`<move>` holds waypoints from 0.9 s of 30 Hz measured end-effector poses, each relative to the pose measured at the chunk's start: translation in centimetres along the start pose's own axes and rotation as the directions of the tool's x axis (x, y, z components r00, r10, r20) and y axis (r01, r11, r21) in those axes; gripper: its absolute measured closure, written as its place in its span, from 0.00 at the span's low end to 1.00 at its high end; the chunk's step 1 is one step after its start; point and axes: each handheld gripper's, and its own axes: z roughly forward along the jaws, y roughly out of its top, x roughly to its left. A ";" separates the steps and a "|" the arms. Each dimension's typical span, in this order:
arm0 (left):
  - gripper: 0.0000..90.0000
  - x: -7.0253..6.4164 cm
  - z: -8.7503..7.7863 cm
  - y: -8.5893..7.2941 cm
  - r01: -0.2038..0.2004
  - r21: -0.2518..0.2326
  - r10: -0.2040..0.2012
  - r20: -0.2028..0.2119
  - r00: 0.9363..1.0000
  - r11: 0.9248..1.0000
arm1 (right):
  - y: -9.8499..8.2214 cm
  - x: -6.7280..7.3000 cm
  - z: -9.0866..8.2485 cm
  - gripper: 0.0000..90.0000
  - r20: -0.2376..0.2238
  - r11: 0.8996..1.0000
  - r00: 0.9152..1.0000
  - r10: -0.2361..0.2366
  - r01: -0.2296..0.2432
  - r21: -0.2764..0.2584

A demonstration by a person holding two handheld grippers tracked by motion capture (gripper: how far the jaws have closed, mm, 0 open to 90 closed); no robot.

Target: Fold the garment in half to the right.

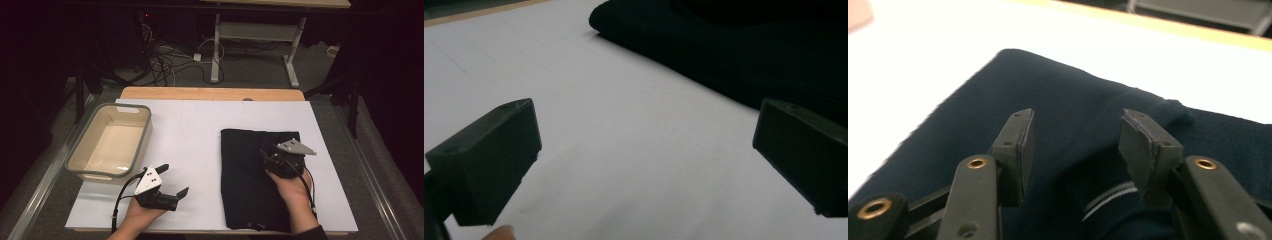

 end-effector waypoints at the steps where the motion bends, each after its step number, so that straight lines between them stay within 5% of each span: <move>1: 0.00 0.0 0.0 0.0 0.000 0.002 0.000 0.000 1.000 1.000 | 0.1 -0.3 0.6 0.54 0.020 1.000 1.000 -0.003 0.003 0.014; 4: 0.00 0.0 0.1 0.1 -0.004 0.015 0.004 -0.002 1.000 1.000 | 0.1 -2.0 1.8 0.51 0.076 0.999 0.996 0.044 -0.046 0.029; 9: 0.00 -0.1 0.2 0.1 -0.010 0.017 0.010 -0.004 1.000 1.000 | -0.2 -4.2 4.0 0.55 0.063 0.991 0.992 0.111 -0.115 0.066; 13: 0.00 -0.1 0.3 0.2 -0.006 0.027 0.006 -0.008 1.000 1.000 | -0.7 -4.6 5.8 0.71 0.037 0.983 0.990 0.135 -0.139 0.124; 15: 0.00 -0.1 0.3 0.2 -0.011 0.028 0.011 -0.012 1.000 1.000 | -0.7 -4.8 5.9 0.89 0.043 0.986 0.992 0.120 -0.124 0.112; 17: 0.00 -0.1 0.3 0.2 -0.010 0.027 0.010 -0.014 1.000 1.000 | -0.1 -5.1 5.8 0.95 0.052 0.992 0.995 0.088 -0.093 0.086; 24: 0.00 -0.2 0.3 0.2 -0.008 0.026 0.008 -0.020 1.000 1.000 | 2.4 -7.5 5.6 0.94 0.116 0.998 0.993 0.039 -0.045 0.052; 27: 0.00 -0.1 0.3 0.1 -0.007 0.023 0.008 -0.020 1.000 1.000 | 2.4 -7.8 5.6 0.83 0.112 0.997 0.993 0.033 -0.040 0.068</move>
